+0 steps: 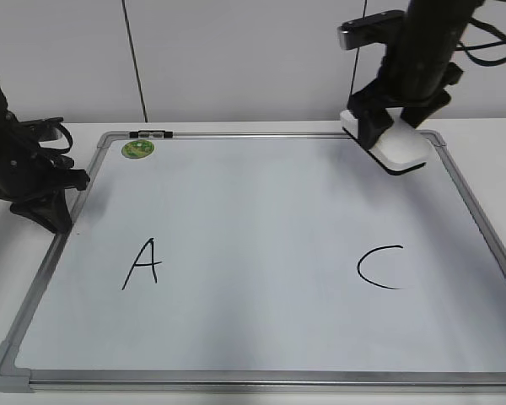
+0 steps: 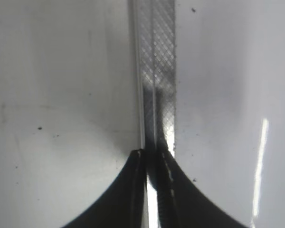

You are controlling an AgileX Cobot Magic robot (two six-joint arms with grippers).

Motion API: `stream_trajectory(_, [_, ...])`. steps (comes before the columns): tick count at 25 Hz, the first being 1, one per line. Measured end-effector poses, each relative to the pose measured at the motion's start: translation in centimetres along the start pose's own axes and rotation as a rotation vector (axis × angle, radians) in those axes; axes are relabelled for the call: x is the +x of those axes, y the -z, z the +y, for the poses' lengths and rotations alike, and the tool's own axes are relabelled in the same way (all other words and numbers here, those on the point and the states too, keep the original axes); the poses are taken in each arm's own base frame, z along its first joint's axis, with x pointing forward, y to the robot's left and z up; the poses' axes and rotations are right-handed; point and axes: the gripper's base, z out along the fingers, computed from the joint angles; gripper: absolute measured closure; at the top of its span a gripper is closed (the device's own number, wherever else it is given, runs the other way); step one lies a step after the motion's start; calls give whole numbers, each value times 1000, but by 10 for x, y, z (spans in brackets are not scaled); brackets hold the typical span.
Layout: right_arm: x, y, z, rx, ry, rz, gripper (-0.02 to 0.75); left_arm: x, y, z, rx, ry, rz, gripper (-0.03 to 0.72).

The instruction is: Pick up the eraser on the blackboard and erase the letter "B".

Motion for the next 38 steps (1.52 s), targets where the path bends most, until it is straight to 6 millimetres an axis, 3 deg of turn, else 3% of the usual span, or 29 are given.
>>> stream_trajectory(6, [50, 3, -48, 10, -149, -4, 195, 0, 0, 0, 0, 0, 0, 642])
stream_trajectory(13, [111, -15, -62, -10, -312, -54, 195, 0, 0, 0, 0, 0, 0, 641])
stream_trajectory(17, [130, -31, -67, -17, -380, -55, 195, 0, 0, 0, 0, 0, 2, 641])
stream_trajectory(24, [134, -38, -74, -1, -419, -102, 195, 0, 0, 0, 0, 0, 2, 641])
stream_trajectory(38, [131, -74, -78, 0, -414, -79, 195, 0, 0, 0, 0, 0, 2, 641])
